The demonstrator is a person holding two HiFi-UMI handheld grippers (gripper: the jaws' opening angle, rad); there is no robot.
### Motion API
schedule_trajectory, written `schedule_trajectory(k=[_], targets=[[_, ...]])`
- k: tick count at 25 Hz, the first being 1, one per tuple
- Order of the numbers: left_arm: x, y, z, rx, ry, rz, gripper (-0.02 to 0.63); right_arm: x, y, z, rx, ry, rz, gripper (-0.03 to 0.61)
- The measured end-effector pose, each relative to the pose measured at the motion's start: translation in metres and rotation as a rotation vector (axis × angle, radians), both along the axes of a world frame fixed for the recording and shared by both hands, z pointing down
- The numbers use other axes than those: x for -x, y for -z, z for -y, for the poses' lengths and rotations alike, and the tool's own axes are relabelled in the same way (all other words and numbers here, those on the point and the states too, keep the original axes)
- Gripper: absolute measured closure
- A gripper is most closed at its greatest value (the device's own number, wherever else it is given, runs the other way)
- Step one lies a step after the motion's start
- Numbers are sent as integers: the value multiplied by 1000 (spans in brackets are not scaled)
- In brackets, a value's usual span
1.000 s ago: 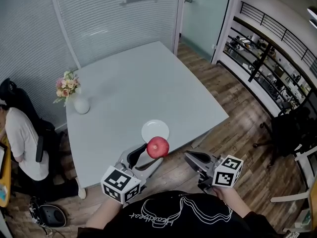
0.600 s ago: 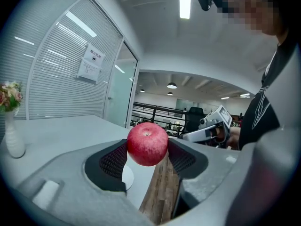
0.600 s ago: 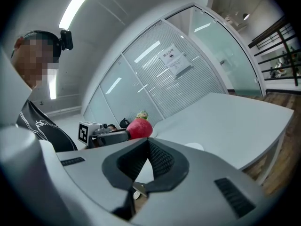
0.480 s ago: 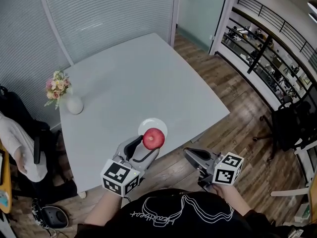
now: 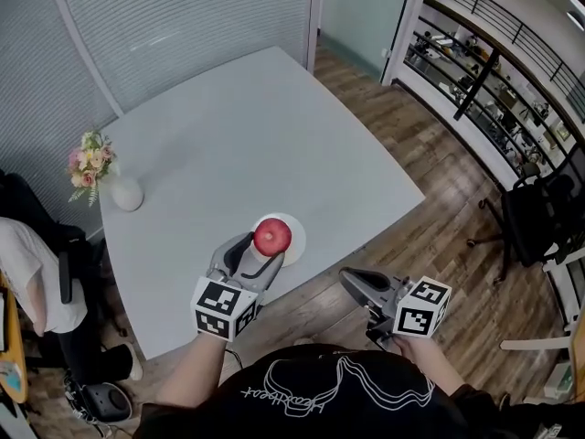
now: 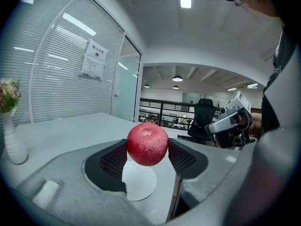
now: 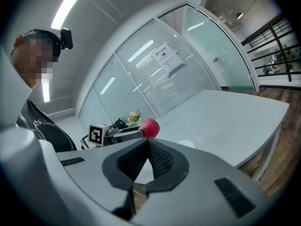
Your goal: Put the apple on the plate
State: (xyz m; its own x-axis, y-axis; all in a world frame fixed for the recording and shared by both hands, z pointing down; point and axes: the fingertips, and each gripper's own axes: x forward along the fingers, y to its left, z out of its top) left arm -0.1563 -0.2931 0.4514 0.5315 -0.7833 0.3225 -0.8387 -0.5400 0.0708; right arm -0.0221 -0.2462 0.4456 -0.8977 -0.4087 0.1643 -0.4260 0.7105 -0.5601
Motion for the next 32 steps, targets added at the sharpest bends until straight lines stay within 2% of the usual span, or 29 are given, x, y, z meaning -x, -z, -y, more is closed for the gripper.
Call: schedule_trajectory(k=[14,18,22,26,32], targets=[[1,-78,36,106,10,46,333,-8,-13,5,42,-30,-16,569],[-1,-98,40,119,10,97,333,-13,-17,2,54,-35,-20,569],[-6,-118,41,142,4,117,333,-22,-26,0,75,-49,-31,569],[-6,-134,47,140,0,182,333,-27,-28,1,80,-58,-41,569],[-3,-151,50,173,9,197,333,-34,-34,2,91,-78,-47,569]])
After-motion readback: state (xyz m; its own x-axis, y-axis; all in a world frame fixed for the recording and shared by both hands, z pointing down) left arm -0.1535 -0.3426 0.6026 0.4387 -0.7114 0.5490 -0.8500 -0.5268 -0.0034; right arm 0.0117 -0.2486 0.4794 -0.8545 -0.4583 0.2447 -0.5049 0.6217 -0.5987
